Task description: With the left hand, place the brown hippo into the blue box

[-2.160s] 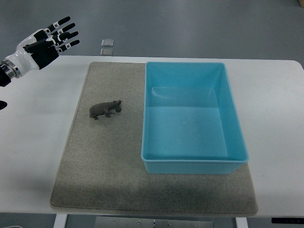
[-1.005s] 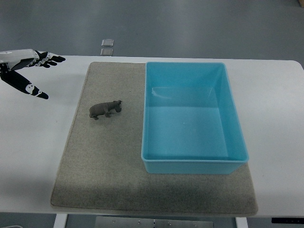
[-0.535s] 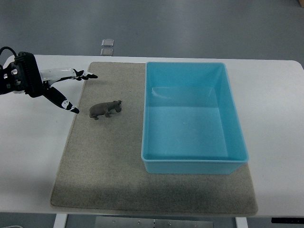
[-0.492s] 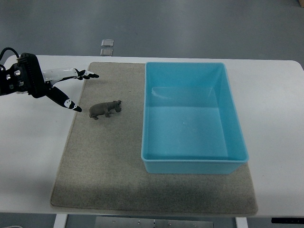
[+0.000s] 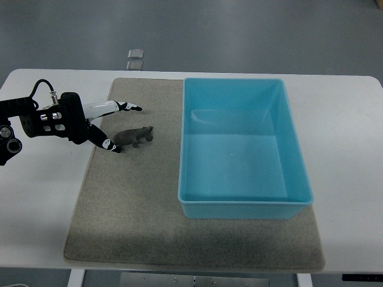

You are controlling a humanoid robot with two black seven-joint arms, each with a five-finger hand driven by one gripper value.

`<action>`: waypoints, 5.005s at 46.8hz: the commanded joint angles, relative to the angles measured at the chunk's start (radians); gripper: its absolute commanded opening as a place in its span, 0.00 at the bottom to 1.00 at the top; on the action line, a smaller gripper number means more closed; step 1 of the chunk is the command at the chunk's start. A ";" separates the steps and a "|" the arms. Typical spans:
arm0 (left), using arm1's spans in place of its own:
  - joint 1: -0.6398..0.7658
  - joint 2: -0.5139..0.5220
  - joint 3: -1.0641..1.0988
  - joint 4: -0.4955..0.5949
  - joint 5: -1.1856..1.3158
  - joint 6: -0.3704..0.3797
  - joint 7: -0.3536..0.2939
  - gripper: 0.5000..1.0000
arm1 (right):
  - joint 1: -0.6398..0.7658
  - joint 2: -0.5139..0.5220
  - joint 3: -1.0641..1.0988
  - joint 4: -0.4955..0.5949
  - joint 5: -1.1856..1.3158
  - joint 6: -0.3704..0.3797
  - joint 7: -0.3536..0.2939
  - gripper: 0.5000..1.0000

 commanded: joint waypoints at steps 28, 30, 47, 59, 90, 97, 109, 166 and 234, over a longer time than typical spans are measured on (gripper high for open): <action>0.002 -0.024 0.023 0.001 0.075 0.014 0.000 0.56 | 0.001 0.000 0.000 0.000 0.000 0.000 0.000 0.87; 0.002 -0.024 0.023 0.001 0.075 0.014 0.000 0.54 | 0.001 0.000 -0.001 0.000 0.000 0.000 0.001 0.87; 0.002 -0.021 0.024 0.003 0.078 0.014 0.002 0.24 | 0.000 0.000 0.000 0.000 0.000 0.000 0.000 0.87; -0.007 -0.020 0.023 0.007 0.081 0.012 0.002 0.04 | 0.000 0.000 0.000 0.000 0.000 0.000 0.000 0.87; -0.116 0.049 0.007 -0.006 0.109 0.015 0.002 0.00 | 0.000 0.000 0.000 0.000 0.000 0.000 0.001 0.87; -0.199 0.080 0.007 -0.025 0.106 0.003 0.000 0.00 | 0.000 0.000 0.000 0.000 0.000 0.000 0.001 0.87; -0.348 0.062 0.009 -0.054 0.106 -0.077 0.002 0.00 | 0.001 0.000 0.000 0.000 0.000 0.000 0.000 0.87; -0.400 -0.514 0.161 0.136 0.278 -0.117 0.086 0.24 | 0.000 0.000 -0.001 0.000 0.000 0.000 0.001 0.87; -0.342 -0.118 -0.102 0.322 -0.938 -0.204 0.088 0.93 | 0.001 0.000 -0.001 0.000 0.000 0.000 0.000 0.87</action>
